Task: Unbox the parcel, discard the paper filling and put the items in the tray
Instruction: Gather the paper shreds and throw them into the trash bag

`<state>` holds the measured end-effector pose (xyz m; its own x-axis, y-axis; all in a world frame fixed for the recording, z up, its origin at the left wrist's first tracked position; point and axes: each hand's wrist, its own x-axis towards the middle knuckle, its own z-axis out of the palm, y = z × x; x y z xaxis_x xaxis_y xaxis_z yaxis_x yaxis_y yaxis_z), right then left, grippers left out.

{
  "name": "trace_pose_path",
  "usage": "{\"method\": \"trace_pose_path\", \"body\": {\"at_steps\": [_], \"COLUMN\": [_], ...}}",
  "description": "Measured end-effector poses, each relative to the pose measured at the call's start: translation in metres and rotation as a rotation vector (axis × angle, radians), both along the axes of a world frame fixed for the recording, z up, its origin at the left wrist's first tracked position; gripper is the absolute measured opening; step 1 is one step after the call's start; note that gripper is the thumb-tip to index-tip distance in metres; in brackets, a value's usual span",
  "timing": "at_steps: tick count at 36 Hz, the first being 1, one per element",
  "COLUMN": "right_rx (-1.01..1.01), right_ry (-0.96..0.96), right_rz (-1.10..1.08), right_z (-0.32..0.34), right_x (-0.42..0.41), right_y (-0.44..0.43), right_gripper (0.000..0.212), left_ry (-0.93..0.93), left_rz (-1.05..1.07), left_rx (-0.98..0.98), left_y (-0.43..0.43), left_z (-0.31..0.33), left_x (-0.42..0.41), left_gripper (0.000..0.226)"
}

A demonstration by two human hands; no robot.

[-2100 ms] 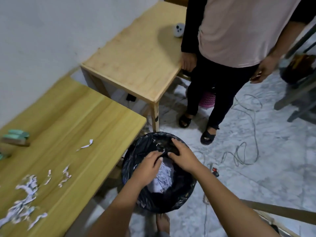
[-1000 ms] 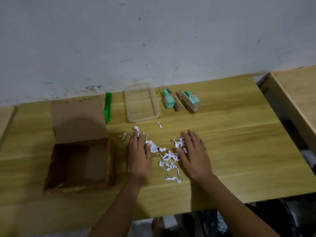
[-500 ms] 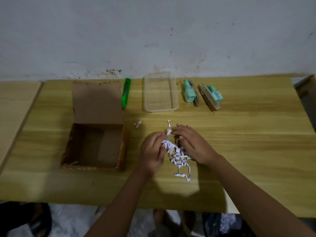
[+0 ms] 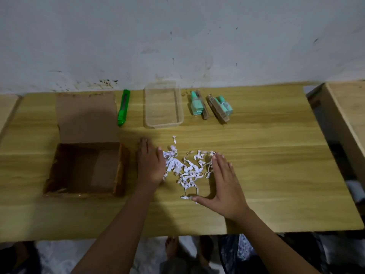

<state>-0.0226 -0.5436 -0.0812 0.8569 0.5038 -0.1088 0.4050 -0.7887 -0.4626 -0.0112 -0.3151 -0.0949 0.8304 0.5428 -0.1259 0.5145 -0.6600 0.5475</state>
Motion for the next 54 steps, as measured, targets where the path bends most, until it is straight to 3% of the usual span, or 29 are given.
{"method": "trace_pose_path", "body": {"at_steps": [7,10,14,19,23,27,31,39,47,54], "right_rx": [0.017,0.023,-0.035,-0.102,-0.136,-0.155,-0.146,0.091,0.145,0.067], "right_ry": [-0.002,-0.004,-0.036,-0.089,-0.129,-0.134,-0.12,-0.195,-0.162,-0.035], "right_rz": [0.018,0.048,0.098,0.2,0.269,0.319,0.418,0.524,0.442,0.141], "right_z": [-0.002,-0.001,0.002,0.002,0.004,0.0,-0.004,-0.01,-0.009,0.009], "right_x": [0.003,0.007,0.014,0.025,0.039,0.054,0.063,0.051,0.026,-0.002], "right_y": [0.021,0.026,0.036,0.061,0.084,0.102,0.108,0.087,0.044,-0.022], "right_gripper": [0.129,0.129,0.13,0.127,0.124,0.12,0.104,0.037,0.027,0.019], "left_ry": [-0.146,-0.177,-0.272,-0.135,-0.026,0.006,0.006,-0.048,-0.116,-0.103], "left_rz": [-0.412,-0.488,-0.325,-0.117,-0.135,-0.171,-0.192,-0.189,-0.178,-0.293], "left_rx": [-0.041,-0.105,-0.079,0.024,0.184,0.212,0.192,0.169,0.16,0.178], "left_y": [-0.038,-0.032,-0.014,-0.003,0.001,0.003,0.006,0.008,0.006,-0.011], "left_z": [0.0,0.005,0.006,-0.004,-0.006,-0.006,-0.005,-0.007,-0.007,-0.007], "left_x": [-0.037,-0.049,-0.067,-0.085,-0.09,-0.092,-0.093,-0.095,-0.093,-0.069], "left_gripper": [0.06,0.054,0.049,0.05,0.051,0.051,0.053,0.054,0.05,0.047]}}
